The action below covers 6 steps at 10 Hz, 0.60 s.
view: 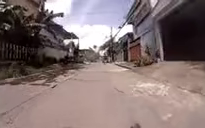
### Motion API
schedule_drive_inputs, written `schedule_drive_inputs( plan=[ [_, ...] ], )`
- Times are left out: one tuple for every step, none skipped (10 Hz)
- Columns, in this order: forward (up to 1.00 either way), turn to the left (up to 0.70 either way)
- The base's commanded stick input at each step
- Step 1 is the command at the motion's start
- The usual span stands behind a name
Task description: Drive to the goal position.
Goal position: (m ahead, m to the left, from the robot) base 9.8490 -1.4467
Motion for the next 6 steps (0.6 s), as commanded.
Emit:
schedule_drive_inputs(
  plan=[
    [0.70,0.02],
    [0.70,0.02],
    [0.70,0.02],
    [0.70,0.02],
    [0.70,0.02],
    [0.70,0.02]
  ],
)
